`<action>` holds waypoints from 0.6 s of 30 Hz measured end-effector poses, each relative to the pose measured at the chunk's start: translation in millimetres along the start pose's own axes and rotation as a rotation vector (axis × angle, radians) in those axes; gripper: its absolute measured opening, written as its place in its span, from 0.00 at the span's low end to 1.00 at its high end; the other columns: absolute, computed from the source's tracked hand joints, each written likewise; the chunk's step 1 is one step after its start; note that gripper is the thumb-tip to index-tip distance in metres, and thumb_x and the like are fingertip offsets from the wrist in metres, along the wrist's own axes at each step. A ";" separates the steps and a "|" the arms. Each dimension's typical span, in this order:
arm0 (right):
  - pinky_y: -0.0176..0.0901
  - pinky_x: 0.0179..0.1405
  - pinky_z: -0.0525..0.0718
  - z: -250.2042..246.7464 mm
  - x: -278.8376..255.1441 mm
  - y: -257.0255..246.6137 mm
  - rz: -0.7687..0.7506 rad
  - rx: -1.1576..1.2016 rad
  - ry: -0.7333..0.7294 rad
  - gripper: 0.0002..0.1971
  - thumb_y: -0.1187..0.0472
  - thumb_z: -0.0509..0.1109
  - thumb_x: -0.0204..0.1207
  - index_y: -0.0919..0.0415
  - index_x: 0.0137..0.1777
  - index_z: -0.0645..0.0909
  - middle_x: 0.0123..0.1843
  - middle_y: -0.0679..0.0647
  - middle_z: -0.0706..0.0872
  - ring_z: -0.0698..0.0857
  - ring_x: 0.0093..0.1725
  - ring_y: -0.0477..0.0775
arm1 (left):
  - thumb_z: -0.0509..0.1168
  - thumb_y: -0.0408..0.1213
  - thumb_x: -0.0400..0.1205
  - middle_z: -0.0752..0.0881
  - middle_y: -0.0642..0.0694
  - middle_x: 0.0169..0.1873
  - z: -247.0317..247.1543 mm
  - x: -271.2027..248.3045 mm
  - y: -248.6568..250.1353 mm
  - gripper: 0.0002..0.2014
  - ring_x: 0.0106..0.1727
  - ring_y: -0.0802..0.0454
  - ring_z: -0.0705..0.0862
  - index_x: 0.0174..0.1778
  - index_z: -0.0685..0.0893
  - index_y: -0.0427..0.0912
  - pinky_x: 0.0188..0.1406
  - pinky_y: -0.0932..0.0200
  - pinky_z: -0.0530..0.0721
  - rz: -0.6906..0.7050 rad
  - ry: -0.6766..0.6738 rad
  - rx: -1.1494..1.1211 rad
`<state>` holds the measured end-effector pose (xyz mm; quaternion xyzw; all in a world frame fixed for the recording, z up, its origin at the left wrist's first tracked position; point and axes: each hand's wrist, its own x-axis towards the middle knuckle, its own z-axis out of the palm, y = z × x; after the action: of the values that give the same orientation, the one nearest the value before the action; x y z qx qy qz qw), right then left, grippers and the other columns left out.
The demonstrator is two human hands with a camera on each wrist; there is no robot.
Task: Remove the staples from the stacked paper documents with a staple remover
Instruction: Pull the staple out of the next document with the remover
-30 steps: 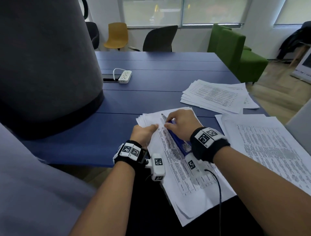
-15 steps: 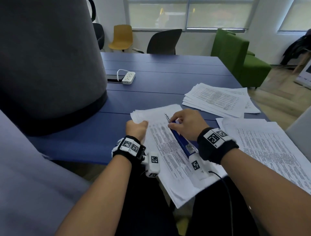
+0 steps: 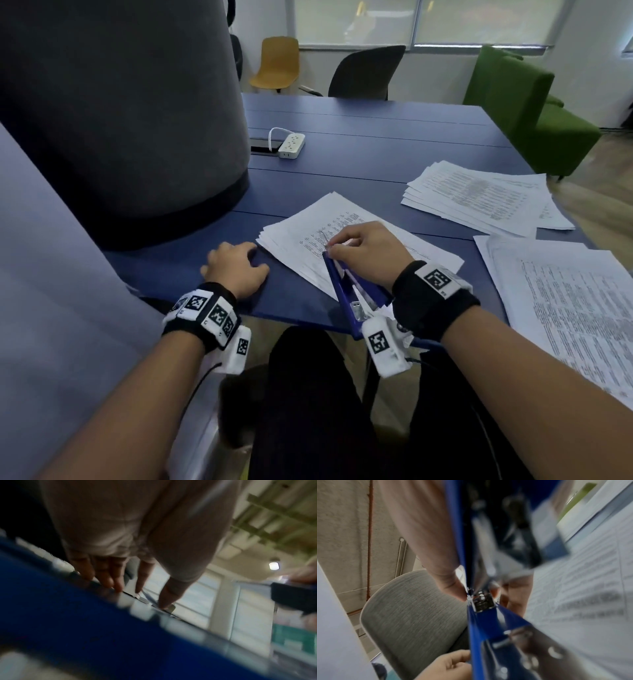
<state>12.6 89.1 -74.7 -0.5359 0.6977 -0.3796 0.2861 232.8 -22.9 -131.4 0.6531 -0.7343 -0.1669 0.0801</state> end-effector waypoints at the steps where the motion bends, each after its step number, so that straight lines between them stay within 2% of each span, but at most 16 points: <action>1: 0.34 0.34 0.76 5.2 -1.3 -0.6 0.006 0.007 -0.008 0.04 0.58 0.75 0.72 0.52 0.41 0.91 0.27 0.46 0.87 0.79 0.26 0.40 | 0.67 0.57 0.80 0.77 0.42 0.72 -0.5 -4.2 -14.7 0.23 0.75 0.35 0.72 0.72 0.81 0.59 0.71 0.39 0.73 0.030 0.030 0.056; 3: 0.34 0.35 0.76 15.0 -4.9 -2.0 0.020 0.020 -0.023 0.04 0.58 0.74 0.73 0.52 0.41 0.91 0.27 0.46 0.87 0.80 0.27 0.40 | 0.63 0.59 0.84 0.74 0.44 0.77 -0.3 -16.0 -41.5 0.25 0.78 0.38 0.69 0.77 0.79 0.57 0.74 0.39 0.69 0.127 0.065 0.058; 5: 0.31 0.34 0.77 27.1 -11.1 -5.3 0.027 0.052 -0.049 0.03 0.58 0.75 0.75 0.53 0.43 0.91 0.30 0.48 0.88 0.81 0.29 0.41 | 0.57 0.61 0.84 0.73 0.44 0.81 1.9 -28.4 -66.2 0.29 0.82 0.41 0.68 0.79 0.78 0.54 0.78 0.40 0.68 0.231 0.047 -0.006; 7: 0.28 0.31 0.76 41.1 -20.7 -9.3 0.026 0.128 -0.090 0.03 0.59 0.76 0.76 0.54 0.44 0.91 0.31 0.50 0.87 0.80 0.29 0.43 | 0.58 0.59 0.83 0.75 0.44 0.81 2.5 -41.3 -83.7 0.29 0.82 0.43 0.70 0.77 0.81 0.50 0.80 0.46 0.67 0.300 0.055 -0.096; 9: 0.31 0.35 0.77 60.7 -32.3 -14.2 0.022 0.230 -0.170 0.03 0.60 0.76 0.78 0.55 0.45 0.91 0.32 0.54 0.85 0.79 0.31 0.46 | 0.69 0.47 0.85 0.80 0.46 0.76 -0.1 -55.2 -99.2 0.18 0.80 0.48 0.75 0.70 0.87 0.46 0.78 0.57 0.67 0.331 0.128 -0.200; 11: 0.41 0.42 0.78 86.6 -41.7 -15.5 0.043 0.333 -0.265 0.03 0.60 0.76 0.78 0.56 0.45 0.91 0.35 0.57 0.83 0.80 0.36 0.52 | 0.72 0.35 0.84 0.87 0.52 0.66 -3.3 -69.7 -114.1 0.10 0.71 0.63 0.81 0.60 0.91 0.49 0.72 0.65 0.73 0.309 0.190 -0.333; 12: 0.44 0.44 0.79 101.9 -45.4 -15.1 0.064 0.365 -0.308 0.03 0.60 0.76 0.78 0.57 0.46 0.91 0.37 0.57 0.84 0.80 0.38 0.52 | 0.72 0.34 0.84 0.89 0.57 0.61 -6.6 -77.7 -120.5 0.10 0.65 0.70 0.83 0.57 0.91 0.53 0.68 0.67 0.77 0.273 0.196 -0.401; 13: 0.44 0.46 0.80 117.0 -48.7 -14.4 0.083 0.386 -0.347 0.03 0.60 0.76 0.79 0.57 0.47 0.91 0.38 0.56 0.85 0.82 0.39 0.52 | 0.72 0.34 0.84 0.90 0.60 0.56 -10.6 -84.8 -126.5 0.10 0.60 0.72 0.85 0.55 0.91 0.55 0.64 0.67 0.81 0.235 0.197 -0.455; 14: 0.45 0.48 0.81 131.8 -51.6 -13.9 0.104 0.400 -0.384 0.04 0.60 0.76 0.79 0.58 0.48 0.91 0.40 0.55 0.87 0.83 0.41 0.51 | 0.72 0.34 0.84 0.91 0.60 0.52 -13.2 -89.9 -133.6 0.09 0.55 0.68 0.88 0.53 0.91 0.55 0.61 0.64 0.84 0.196 0.189 -0.499; 16: 0.49 0.50 0.83 160.4 -56.2 -11.8 0.180 0.465 -0.457 0.04 0.62 0.74 0.81 0.62 0.49 0.89 0.43 0.55 0.89 0.84 0.44 0.53 | 0.71 0.35 0.84 0.93 0.52 0.45 -19.8 -99.0 -145.7 0.08 0.48 0.56 0.92 0.54 0.92 0.51 0.55 0.58 0.87 0.114 0.134 -0.560; 18: 0.59 0.52 0.88 187.4 -59.5 -7.5 0.366 0.608 -0.545 0.04 0.66 0.70 0.83 0.64 0.47 0.86 0.43 0.61 0.87 0.86 0.45 0.62 | 0.71 0.35 0.85 0.93 0.47 0.44 -25.1 -106.4 -157.5 0.07 0.46 0.51 0.92 0.55 0.92 0.49 0.54 0.56 0.87 0.061 0.067 -0.564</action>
<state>183.3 103.7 -171.6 -0.3756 0.5369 -0.3556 0.6665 402.3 64.1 -152.4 0.5877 -0.6752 -0.3404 0.2879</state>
